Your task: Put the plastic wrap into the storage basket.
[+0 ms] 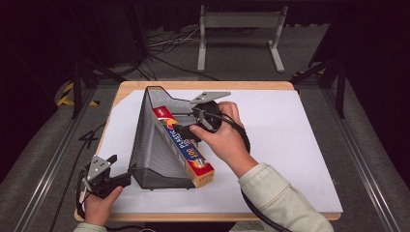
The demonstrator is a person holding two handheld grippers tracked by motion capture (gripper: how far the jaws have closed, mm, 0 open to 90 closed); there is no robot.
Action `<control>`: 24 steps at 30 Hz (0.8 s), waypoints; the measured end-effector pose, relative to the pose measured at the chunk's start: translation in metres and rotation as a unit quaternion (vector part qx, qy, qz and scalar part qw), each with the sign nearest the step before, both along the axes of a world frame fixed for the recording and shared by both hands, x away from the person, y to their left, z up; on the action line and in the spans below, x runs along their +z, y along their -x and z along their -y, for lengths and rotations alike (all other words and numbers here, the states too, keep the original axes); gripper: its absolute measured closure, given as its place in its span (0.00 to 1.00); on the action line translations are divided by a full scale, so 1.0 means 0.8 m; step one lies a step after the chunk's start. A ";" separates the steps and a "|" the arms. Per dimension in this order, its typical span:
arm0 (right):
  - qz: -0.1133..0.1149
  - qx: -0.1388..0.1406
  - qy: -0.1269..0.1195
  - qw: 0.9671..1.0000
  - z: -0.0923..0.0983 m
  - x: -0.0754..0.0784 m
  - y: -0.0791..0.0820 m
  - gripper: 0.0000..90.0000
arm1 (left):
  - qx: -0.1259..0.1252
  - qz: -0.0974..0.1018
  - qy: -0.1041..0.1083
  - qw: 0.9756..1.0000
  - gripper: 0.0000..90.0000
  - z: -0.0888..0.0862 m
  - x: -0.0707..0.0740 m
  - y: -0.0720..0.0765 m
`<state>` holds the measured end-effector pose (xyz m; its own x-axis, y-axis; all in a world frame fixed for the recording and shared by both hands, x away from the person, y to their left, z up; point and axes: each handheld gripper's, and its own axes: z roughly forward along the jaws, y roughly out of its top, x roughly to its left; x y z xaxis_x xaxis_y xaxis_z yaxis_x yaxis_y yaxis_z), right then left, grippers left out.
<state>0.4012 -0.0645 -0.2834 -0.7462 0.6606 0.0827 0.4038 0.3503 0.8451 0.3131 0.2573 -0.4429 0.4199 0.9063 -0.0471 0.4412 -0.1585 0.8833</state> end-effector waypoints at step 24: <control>0.026 -0.018 -0.010 0.999 0.147 0.012 0.015 0.17 | 0.005 -0.006 -0.003 1.000 0.23 0.000 -0.002 -0.001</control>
